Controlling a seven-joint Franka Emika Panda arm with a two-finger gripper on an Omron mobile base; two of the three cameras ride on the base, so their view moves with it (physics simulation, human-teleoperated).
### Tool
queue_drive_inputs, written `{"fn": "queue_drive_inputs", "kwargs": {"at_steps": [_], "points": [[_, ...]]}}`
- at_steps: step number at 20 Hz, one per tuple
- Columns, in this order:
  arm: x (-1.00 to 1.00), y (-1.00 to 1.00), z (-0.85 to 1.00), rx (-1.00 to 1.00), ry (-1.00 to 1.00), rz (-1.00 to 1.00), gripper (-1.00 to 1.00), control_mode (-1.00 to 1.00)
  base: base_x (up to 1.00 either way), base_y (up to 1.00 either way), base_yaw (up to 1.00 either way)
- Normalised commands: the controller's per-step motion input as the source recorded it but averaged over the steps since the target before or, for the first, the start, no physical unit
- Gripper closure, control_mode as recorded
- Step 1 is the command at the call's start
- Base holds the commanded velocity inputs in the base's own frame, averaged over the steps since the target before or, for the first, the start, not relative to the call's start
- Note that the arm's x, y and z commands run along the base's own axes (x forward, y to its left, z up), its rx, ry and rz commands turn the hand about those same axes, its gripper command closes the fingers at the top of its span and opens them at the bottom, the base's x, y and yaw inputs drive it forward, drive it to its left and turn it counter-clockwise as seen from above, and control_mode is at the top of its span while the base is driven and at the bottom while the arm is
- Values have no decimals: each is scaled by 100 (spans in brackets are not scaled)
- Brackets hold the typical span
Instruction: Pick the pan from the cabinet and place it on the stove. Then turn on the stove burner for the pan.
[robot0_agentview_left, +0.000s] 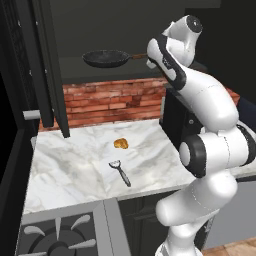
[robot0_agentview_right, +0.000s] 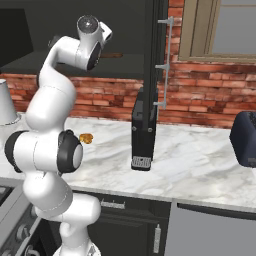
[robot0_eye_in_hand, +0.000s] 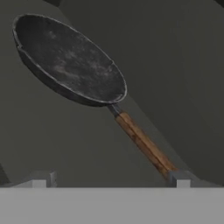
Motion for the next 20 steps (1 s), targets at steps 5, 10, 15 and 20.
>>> {"fn": "queue_drive_inputs", "kwargs": {"at_steps": [5,10,15,20], "points": [[0,4,-3,12,-1,11,-100,-100,0,0,0],[4,0,0,3,2,12,-100,-100,0,0,0],[2,0,0,0,12,12,-100,-100,0,0,0],[3,0,1,0,17,10,-100,-100,0,0,0]]}}
